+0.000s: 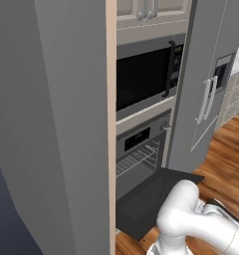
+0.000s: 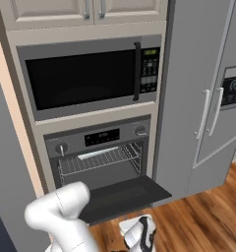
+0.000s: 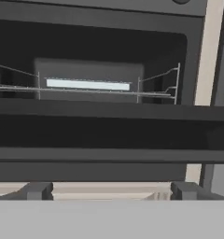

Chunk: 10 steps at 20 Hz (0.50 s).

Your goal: Take the baked cake out of the oven and place it on the plate for cooling. Then close the oven door.

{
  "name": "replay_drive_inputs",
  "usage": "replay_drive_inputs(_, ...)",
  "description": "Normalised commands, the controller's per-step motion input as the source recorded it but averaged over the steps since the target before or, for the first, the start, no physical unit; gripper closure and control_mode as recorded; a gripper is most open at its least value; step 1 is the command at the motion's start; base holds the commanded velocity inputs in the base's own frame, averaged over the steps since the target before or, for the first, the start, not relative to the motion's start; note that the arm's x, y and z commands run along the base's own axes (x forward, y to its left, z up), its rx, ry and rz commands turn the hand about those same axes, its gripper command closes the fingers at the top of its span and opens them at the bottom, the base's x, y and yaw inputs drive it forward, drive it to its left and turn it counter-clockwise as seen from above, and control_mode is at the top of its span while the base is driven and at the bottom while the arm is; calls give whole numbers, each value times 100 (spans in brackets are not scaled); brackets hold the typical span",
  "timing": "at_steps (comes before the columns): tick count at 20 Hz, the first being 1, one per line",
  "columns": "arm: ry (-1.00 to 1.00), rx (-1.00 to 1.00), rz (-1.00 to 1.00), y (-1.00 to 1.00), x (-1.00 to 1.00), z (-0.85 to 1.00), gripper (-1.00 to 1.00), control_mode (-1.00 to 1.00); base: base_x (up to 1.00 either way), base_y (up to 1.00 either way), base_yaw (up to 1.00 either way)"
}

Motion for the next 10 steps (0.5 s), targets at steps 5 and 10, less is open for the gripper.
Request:
replay_drive_inputs(5,-21,0,9,0,45,-100,-100,-100,0,0,0)
replay_drive_inputs(10,-32,13,15,0,24,-78,-100,-100,0,0,0)
